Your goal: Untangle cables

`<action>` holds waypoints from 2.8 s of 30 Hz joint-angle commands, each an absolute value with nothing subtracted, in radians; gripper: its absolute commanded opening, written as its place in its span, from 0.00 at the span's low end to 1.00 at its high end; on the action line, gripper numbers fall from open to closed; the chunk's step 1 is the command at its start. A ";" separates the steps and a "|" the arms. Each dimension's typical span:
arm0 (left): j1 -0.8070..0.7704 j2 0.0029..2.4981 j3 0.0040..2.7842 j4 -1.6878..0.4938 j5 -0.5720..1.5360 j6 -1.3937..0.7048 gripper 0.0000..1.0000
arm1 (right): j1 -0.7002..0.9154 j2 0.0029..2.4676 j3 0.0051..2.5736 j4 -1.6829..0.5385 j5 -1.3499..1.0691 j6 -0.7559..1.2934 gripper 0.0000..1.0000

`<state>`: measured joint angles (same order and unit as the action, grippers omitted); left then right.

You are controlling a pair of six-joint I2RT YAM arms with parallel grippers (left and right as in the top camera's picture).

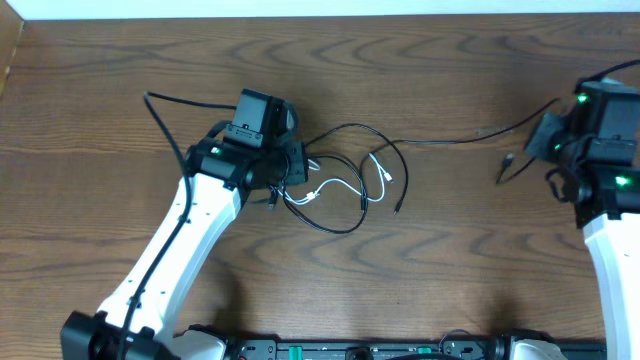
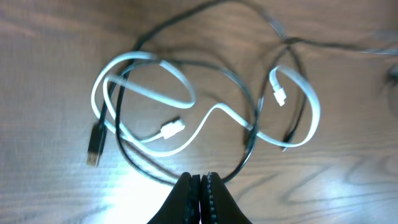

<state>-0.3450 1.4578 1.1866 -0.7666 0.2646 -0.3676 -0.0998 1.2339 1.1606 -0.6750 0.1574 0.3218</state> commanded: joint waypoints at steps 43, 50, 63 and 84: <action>-0.345 1.488 1.190 -0.825 0.276 -0.355 0.08 | -0.636 1.343 1.135 -0.651 -0.403 0.272 0.57; -0.345 1.490 1.190 -0.825 0.276 -0.356 0.08 | -0.487 1.431 1.135 -0.709 -0.478 0.208 0.64; -0.345 1.490 1.190 -0.825 0.276 -0.355 0.08 | -0.132 1.647 1.135 -0.693 -0.478 0.159 0.73; -0.345 1.490 1.187 -0.830 0.277 -0.355 0.08 | 0.209 1.960 1.135 -0.407 -0.208 0.270 0.28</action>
